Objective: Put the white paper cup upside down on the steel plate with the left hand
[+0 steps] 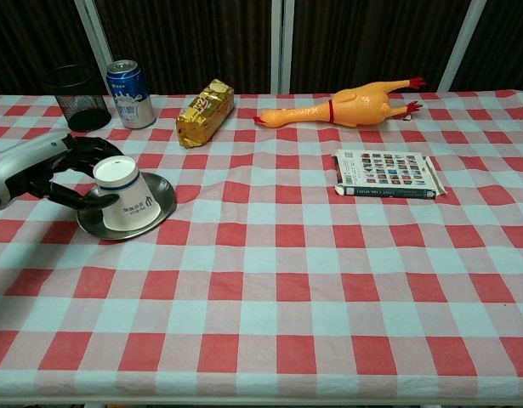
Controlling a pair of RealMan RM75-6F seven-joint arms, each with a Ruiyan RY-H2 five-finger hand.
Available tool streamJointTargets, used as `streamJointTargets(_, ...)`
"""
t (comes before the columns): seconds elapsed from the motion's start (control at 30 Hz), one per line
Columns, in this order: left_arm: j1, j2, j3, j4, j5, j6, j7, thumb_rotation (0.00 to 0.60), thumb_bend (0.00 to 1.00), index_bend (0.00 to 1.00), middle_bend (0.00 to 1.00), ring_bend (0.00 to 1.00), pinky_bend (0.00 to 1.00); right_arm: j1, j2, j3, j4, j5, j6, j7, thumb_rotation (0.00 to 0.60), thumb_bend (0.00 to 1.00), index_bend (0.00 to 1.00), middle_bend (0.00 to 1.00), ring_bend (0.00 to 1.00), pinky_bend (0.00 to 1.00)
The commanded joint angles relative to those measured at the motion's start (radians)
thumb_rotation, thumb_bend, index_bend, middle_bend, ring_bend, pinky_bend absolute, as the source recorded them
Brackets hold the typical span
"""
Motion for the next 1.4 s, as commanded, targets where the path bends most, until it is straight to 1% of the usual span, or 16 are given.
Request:
streamJointTargets(0.03, -0.008, -0.025, -0.041, 0.061, -0.052, -0.014, -0.003, 0.600, 0.34, 0.45, 0.37, 0.26, 0.24, 0.000, 0.000, 0.000, 0.000, -0.001, 0.001, 0.001, 0.600, 0.13, 0.09, 0.11, 0.00, 0.00)
streamJointTargets(0.1, -0.010, -0.034, -0.057, 0.089, -0.073, -0.024, -0.015, 0.600, 0.34, 0.45, 0.37, 0.26, 0.24, 0.001, -0.001, -0.001, -0.001, -0.002, -0.001, 0.001, 0.600, 0.13, 0.09, 0.11, 0.00, 0.00)
streamJointTargets(0.17, -0.009, -0.034, -0.056, 0.094, -0.073, -0.025, -0.019, 0.600, 0.34, 0.45, 0.37, 0.26, 0.24, 0.000, -0.002, -0.002, -0.001, -0.004, 0.000, 0.000, 0.600, 0.12, 0.09, 0.11, 0.00, 0.00)
streamJointTargets(0.23, -0.006, -0.028, -0.044, 0.078, -0.059, -0.024, -0.026, 0.600, 0.34, 0.45, 0.37, 0.26, 0.24, 0.001, -0.002, -0.002, -0.002, -0.005, 0.000, -0.001, 0.600, 0.12, 0.09, 0.11, 0.00, 0.00)
streamJointTargets(0.37, 0.003, -0.010, -0.004, 0.017, -0.011, -0.007, -0.029, 0.600, 0.34, 0.45, 0.37, 0.26, 0.24, -0.001, -0.001, -0.004, -0.003, -0.006, 0.001, -0.003, 0.600, 0.12, 0.09, 0.11, 0.00, 0.00)
streamJointTargets(0.47, 0.006, 0.000, 0.007, -0.014, 0.013, 0.013, -0.030, 0.600, 0.34, 0.45, 0.37, 0.26, 0.24, -0.001, 0.001, -0.003, -0.007, -0.006, 0.004, -0.007, 0.600, 0.12, 0.09, 0.11, 0.00, 0.00)
streamJointTargets(0.57, 0.003, -0.008, -0.011, 0.004, -0.005, 0.014, -0.026, 0.600, 0.34, 0.45, 0.37, 0.26, 0.23, -0.001, 0.004, -0.001, -0.010, -0.005, 0.004, -0.010, 0.600, 0.12, 0.08, 0.11, 0.00, 0.00)
streamJointTargets(0.7, -0.006, -0.037, -0.045, 0.090, -0.057, -0.010, -0.016, 0.600, 0.34, 0.45, 0.37, 0.26, 0.23, 0.000, 0.005, 0.001, -0.010, -0.005, 0.005, -0.008, 0.600, 0.12, 0.08, 0.11, 0.00, 0.00)
streamJointTargets(0.8, -0.003, -0.047, -0.056, 0.121, -0.080, -0.019, -0.018, 0.600, 0.34, 0.45, 0.37, 0.26, 0.23, -0.002, 0.005, -0.001, -0.011, -0.008, 0.007, -0.009, 0.600, 0.12, 0.08, 0.11, 0.00, 0.00)
streamJointTargets(0.87, 0.005, -0.044, -0.048, 0.109, -0.072, -0.015, -0.031, 0.600, 0.34, 0.45, 0.37, 0.26, 0.23, -0.002, 0.004, -0.003, -0.011, -0.011, 0.007, -0.009, 0.600, 0.12, 0.08, 0.11, 0.00, 0.00)
streamJointTargets(1.07, 0.027, -0.027, 0.005, 0.027, 0.004, 0.039, -0.047, 0.600, 0.34, 0.45, 0.37, 0.26, 0.23, -0.002, 0.001, -0.004, -0.012, -0.013, 0.006, -0.011, 0.600, 0.12, 0.08, 0.11, 0.00, 0.00)
streamJointTargets(1.13, 0.027, -0.028, 0.010, 0.019, 0.012, 0.045, -0.046, 0.600, 0.34, 0.45, 0.37, 0.26, 0.23, -0.002, 0.002, -0.003, -0.014, -0.012, 0.008, -0.013, 0.600, 0.12, 0.08, 0.11, 0.00, 0.00)
streamJointTargets(1.23, 0.019, -0.037, -0.002, 0.045, -0.001, 0.036, -0.027, 0.600, 0.34, 0.45, 0.37, 0.26, 0.23, -0.002, 0.007, -0.001, -0.018, -0.011, 0.010, -0.017, 0.600, 0.12, 0.08, 0.11, 0.00, 0.00)
streamJointTargets(1.4, 0.006, -0.064, -0.052, 0.132, -0.065, 0.006, -0.018, 0.600, 0.34, 0.45, 0.37, 0.26, 0.23, -0.001, 0.008, 0.000, -0.022, -0.013, 0.012, -0.019, 0.600, 0.12, 0.08, 0.11, 0.00, 0.00)
